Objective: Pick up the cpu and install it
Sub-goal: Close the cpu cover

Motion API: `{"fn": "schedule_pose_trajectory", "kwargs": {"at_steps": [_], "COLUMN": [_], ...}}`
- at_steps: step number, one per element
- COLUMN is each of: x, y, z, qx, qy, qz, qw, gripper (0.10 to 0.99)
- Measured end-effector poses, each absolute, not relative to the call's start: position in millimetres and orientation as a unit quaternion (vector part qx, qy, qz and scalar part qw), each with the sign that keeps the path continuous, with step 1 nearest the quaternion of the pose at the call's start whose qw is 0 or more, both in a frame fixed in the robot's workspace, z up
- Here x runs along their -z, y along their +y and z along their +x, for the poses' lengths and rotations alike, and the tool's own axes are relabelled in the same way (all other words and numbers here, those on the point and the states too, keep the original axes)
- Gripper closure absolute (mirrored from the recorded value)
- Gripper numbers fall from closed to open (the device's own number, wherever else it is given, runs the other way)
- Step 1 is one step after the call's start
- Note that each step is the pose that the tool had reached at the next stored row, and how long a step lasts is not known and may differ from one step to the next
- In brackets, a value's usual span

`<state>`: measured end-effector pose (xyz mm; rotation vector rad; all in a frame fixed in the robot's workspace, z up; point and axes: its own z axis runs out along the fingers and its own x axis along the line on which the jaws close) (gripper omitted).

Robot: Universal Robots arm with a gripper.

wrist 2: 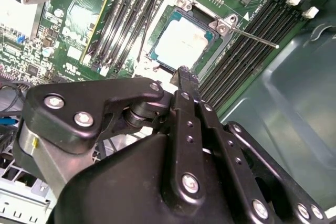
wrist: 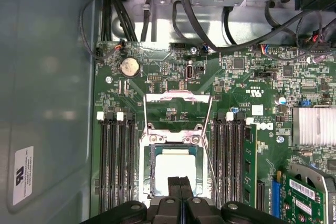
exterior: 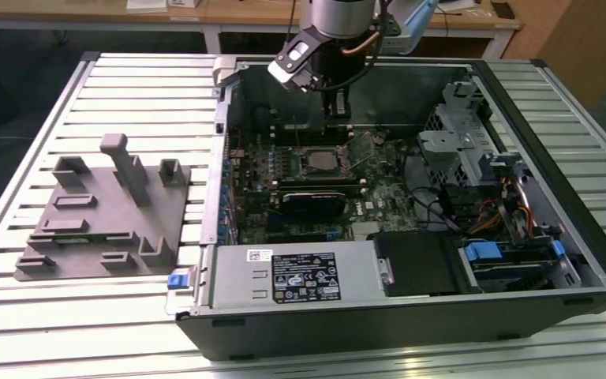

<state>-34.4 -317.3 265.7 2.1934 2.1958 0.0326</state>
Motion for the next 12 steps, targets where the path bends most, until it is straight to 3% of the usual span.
{"fn": "schedule_pose_trajectory", "kwargs": {"at_steps": [12], "x": [-266.0], "y": [-317.3], "z": [-34.5], "qx": [-0.010], "qy": [0.707], "qz": [0.707], "qw": [0.019], "gripper": [0.980]}}
